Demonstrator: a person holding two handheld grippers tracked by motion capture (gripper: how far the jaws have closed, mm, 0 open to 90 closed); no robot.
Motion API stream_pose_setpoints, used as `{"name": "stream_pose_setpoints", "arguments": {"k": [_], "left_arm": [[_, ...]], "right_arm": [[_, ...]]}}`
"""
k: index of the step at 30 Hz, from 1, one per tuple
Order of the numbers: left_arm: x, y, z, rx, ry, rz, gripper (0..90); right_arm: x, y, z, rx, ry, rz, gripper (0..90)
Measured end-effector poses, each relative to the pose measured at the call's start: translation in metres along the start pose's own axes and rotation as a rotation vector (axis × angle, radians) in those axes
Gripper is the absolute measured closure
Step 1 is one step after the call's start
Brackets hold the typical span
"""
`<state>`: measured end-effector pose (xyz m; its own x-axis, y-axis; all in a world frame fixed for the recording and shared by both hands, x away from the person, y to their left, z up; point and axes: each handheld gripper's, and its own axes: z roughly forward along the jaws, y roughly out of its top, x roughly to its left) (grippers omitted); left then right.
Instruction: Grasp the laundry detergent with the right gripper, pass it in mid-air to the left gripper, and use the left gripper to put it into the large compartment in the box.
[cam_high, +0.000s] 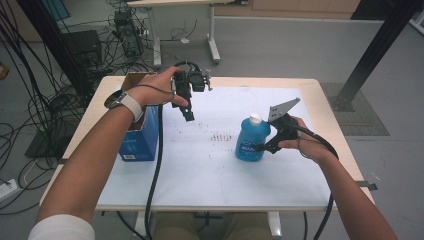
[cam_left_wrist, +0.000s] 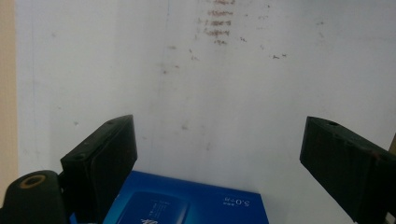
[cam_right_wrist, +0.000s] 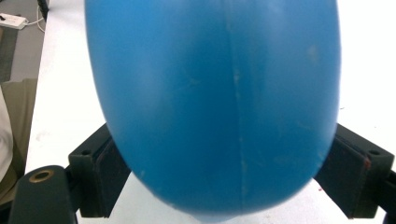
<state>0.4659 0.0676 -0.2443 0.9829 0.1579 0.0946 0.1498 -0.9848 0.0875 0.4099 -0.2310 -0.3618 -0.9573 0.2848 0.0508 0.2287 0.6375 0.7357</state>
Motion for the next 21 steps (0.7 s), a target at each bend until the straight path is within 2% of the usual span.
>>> {"name": "stream_pose_setpoints", "arguments": {"k": [21], "left_arm": [[0.0008, -0.0008, 0.0011, 0.003, 0.002, 0.002, 11.4]], "right_arm": [[0.0003, -0.0010, 0.0050, -0.016, 0.012, -0.007, 17.5]]}}
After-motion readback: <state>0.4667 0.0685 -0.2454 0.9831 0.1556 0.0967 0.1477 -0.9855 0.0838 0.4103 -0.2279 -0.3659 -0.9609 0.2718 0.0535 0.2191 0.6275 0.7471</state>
